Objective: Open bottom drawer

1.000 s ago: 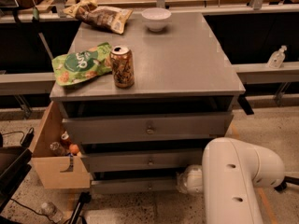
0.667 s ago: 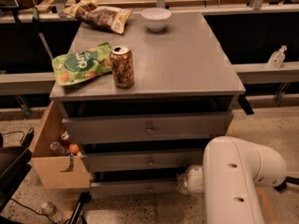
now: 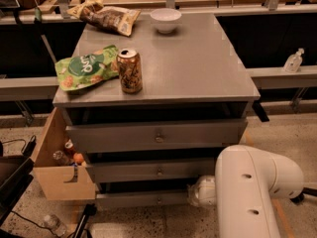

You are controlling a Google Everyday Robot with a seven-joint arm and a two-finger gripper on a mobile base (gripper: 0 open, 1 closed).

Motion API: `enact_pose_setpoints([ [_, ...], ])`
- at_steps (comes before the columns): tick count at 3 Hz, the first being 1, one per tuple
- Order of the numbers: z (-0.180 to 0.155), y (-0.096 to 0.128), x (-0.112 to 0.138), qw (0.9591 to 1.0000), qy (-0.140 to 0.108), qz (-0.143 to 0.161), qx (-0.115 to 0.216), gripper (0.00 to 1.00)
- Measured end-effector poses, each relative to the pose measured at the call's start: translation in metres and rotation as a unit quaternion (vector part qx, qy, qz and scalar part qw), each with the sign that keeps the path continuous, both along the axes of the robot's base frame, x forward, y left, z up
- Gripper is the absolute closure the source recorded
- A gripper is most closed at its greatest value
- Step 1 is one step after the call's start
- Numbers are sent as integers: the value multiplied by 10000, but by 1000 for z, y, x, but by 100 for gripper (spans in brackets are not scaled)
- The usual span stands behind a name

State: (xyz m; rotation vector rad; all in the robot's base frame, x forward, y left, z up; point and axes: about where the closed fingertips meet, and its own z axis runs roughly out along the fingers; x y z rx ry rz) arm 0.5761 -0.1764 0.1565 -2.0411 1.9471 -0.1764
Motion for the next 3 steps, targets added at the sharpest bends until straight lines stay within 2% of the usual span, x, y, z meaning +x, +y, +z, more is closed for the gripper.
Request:
enact_pose_setpoints([
  [1,0,0,0,10000,0,0,0,83],
  [3,0,0,0,10000,1,0,0,35],
])
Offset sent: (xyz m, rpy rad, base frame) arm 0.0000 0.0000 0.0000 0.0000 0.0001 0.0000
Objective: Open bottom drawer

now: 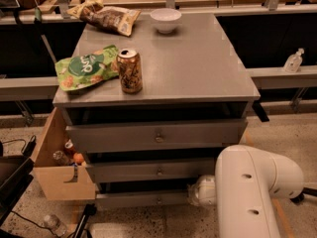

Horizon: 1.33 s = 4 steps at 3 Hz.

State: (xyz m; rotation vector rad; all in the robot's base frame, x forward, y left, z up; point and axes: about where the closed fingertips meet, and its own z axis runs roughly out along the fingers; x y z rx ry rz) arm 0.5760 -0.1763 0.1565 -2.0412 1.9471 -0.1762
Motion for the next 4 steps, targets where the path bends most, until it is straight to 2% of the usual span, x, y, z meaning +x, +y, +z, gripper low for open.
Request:
enact_pose_setpoints([
  [1,0,0,0,10000,0,0,0,13],
  [2,0,0,0,10000,1,0,0,0],
  [3,12,-2,-5,9998,-98,146,85,0],
  [4,32,1,-14,9994,-112,328,8,0],
])
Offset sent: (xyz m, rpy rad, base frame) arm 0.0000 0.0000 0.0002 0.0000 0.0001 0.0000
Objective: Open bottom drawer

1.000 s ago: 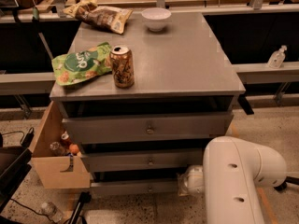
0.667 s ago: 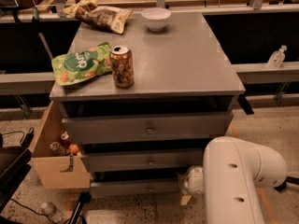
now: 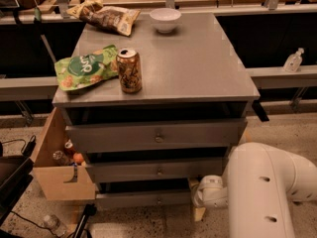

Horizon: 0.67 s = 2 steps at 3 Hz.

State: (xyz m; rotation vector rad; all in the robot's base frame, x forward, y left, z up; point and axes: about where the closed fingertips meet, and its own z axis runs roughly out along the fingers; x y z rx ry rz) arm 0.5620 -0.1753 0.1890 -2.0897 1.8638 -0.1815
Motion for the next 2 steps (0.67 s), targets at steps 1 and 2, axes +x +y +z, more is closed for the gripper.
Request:
enact_pose_setpoints([
  [1,7,5,-20,9994,260,142,-162,0],
  [2,4,12,-41,9968,647,260,-395,0],
])
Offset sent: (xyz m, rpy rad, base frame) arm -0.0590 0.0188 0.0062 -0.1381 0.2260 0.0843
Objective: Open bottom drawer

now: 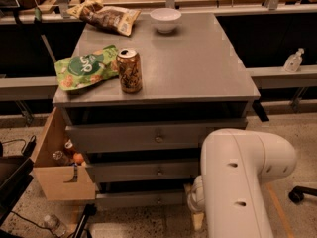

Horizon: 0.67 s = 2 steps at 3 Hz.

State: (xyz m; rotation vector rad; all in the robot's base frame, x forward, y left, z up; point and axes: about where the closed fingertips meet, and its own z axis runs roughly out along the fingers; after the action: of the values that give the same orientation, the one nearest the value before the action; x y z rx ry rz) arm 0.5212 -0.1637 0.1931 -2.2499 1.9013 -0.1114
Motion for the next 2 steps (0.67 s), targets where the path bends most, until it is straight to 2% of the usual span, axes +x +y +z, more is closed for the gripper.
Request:
enact_pose_setpoints([
  [1,-9,4,-8,9999,109,39,-129,18],
  [2,-19,4,-16,9996,182,26,-195,42],
])
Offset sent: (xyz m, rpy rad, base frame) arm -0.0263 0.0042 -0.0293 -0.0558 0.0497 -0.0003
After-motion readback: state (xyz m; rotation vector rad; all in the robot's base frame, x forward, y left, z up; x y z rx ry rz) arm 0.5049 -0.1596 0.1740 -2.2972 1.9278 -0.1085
